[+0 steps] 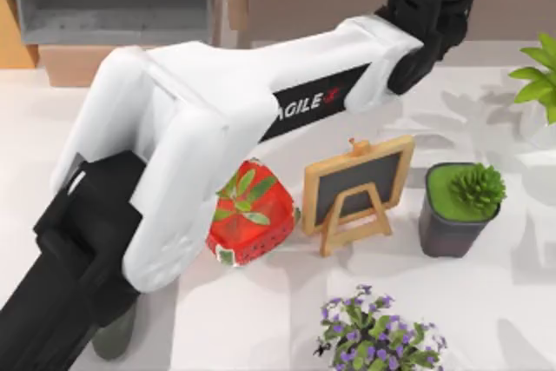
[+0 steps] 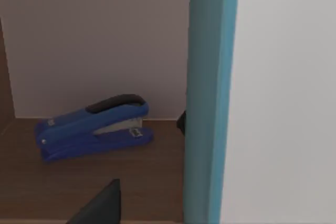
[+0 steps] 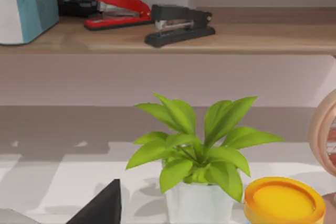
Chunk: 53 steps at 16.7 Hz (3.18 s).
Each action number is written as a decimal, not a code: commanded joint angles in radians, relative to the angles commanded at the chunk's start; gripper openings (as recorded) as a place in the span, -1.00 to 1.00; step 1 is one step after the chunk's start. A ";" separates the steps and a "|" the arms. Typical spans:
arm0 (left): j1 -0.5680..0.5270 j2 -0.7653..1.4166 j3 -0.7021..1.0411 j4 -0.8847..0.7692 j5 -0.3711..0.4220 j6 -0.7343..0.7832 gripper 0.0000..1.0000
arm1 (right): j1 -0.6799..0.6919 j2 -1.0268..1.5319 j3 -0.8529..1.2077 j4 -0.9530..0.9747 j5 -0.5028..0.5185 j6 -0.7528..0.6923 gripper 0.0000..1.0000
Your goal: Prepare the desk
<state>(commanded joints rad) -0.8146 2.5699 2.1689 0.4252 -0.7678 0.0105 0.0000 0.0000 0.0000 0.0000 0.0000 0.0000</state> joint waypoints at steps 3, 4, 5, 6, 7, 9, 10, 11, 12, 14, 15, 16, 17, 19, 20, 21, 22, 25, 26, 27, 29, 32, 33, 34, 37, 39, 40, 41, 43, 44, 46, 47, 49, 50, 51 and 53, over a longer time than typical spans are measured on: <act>0.002 0.006 0.011 -0.005 0.002 0.000 1.00 | 0.000 0.000 0.000 0.000 0.000 0.000 1.00; 0.002 0.006 0.011 -0.005 0.002 0.000 1.00 | 0.000 0.000 0.000 0.000 0.000 0.000 1.00; 0.002 0.006 0.011 -0.005 0.002 0.000 1.00 | 0.000 0.000 0.000 0.000 0.000 0.000 1.00; 0.002 0.006 0.011 -0.005 0.002 0.000 0.85 | 0.000 0.000 0.000 0.000 0.000 0.000 1.00; 0.002 0.006 0.011 -0.005 0.002 0.000 0.70 | 0.000 0.000 0.000 0.000 0.000 0.000 1.00; 0.002 0.006 0.011 -0.005 0.002 0.000 0.40 | 0.000 0.000 0.000 0.000 0.000 0.000 1.00; 0.002 0.006 0.011 -0.005 0.002 0.000 0.25 | 0.000 0.000 0.000 0.000 0.000 0.000 1.00; 0.002 0.006 0.011 -0.005 0.002 0.000 0.10 | 0.000 0.000 0.000 0.000 0.000 0.000 1.00; 0.002 0.006 0.011 -0.005 0.002 0.000 -0.06 | 0.000 0.000 0.000 0.000 0.000 0.000 1.00; 0.002 0.006 0.011 -0.005 0.002 0.000 -0.36 | 0.000 0.000 0.000 0.000 0.000 0.000 1.00; 0.002 0.006 0.011 -0.005 0.002 0.000 -0.51 | 0.000 0.000 0.000 0.000 0.000 0.000 1.00; 0.002 0.006 0.011 -0.005 0.002 0.000 -0.66 | 0.000 0.000 0.000 0.000 0.000 0.000 1.00; 0.002 0.006 0.011 -0.005 0.002 0.000 -0.81 | 0.000 0.000 0.000 0.000 0.000 0.000 1.00; 0.002 0.006 0.011 -0.005 0.002 0.000 -1.00 | 0.000 0.000 0.000 0.000 0.000 0.000 1.00; 0.002 0.006 0.011 -0.005 0.002 0.000 -1.00 | 0.000 0.000 0.000 0.000 0.000 0.000 1.00; 0.002 0.006 0.011 -0.005 0.002 0.000 -1.00 | 0.000 0.000 0.000 0.000 0.000 0.000 1.00; 0.002 0.006 0.011 -0.005 0.002 0.000 -1.00 | 0.000 0.000 0.000 0.000 0.000 0.000 1.00; 0.002 0.006 0.011 -0.005 0.002 0.000 -1.00 | 0.000 0.000 0.000 0.000 0.000 0.000 1.00; 0.002 0.006 0.011 -0.005 0.002 0.000 -1.00 | 0.000 0.000 0.000 0.000 0.000 0.000 1.00; -0.002 0.004 0.011 -0.005 0.002 0.001 -1.00 | 0.000 0.000 0.000 0.000 0.000 0.000 1.00; -0.005 -0.007 -0.005 -0.001 -0.003 0.001 -1.00 | 0.000 0.000 0.000 0.000 0.000 0.000 1.00; -0.022 -0.061 -0.084 0.024 -0.019 0.003 -1.00 | 0.000 0.000 0.000 0.000 0.000 0.000 1.00; -0.030 -0.083 -0.116 0.035 -0.026 0.003 -1.00 | 0.000 0.000 0.000 0.000 0.000 0.000 1.00; -0.037 -0.103 -0.147 0.045 -0.033 0.004 -1.00 | 0.000 0.000 0.000 0.000 0.000 0.000 1.00; -0.053 -0.146 -0.209 0.068 -0.050 0.006 -1.00 | 0.000 0.000 0.000 0.000 0.000 0.000 1.00; -0.054 -0.149 -0.212 0.069 -0.051 0.006 -1.00 | 0.000 0.000 0.000 0.000 0.000 0.000 1.00; -0.054 -0.149 -0.212 0.069 -0.051 0.006 -1.00 | 0.000 0.000 0.000 0.000 0.000 0.000 1.00; -0.048 -0.143 -0.209 0.067 -0.050 0.007 -1.00 | 0.000 0.000 0.000 0.000 0.000 0.000 1.00; -0.047 -0.147 -0.216 0.068 -0.042 0.013 -1.00 | 0.000 0.000 0.000 0.000 0.000 0.000 1.00; -0.044 -0.157 -0.231 0.071 -0.026 0.027 -1.00 | 0.000 0.000 0.000 0.000 0.000 0.000 1.00; -0.037 -0.197 -0.291 0.087 0.026 0.075 -1.00 | 0.000 0.000 0.000 0.000 0.000 0.000 1.00; -0.033 -0.226 -0.335 0.100 0.059 0.109 -1.00 | 0.000 0.000 0.000 0.000 0.000 0.000 1.00; -0.023 -0.302 -0.452 0.130 0.134 0.197 -1.00 | 0.000 0.000 0.000 0.000 0.000 0.000 1.00; -0.019 -0.352 -0.525 0.146 0.174 0.248 -1.00 | 0.000 0.000 0.000 0.000 0.000 0.000 1.00; -0.015 -0.411 -0.607 0.163 0.215 0.304 -1.00 | 0.000 0.000 0.000 0.000 0.000 0.000 1.00; -0.005 -0.550 -0.793 0.196 0.296 0.423 -1.00 | 0.000 0.000 0.000 0.000 0.000 0.000 1.00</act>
<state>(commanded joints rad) -0.8192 2.0202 1.3761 0.6209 -0.4720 0.4335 0.0000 0.0000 0.0000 0.0000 0.0000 0.0000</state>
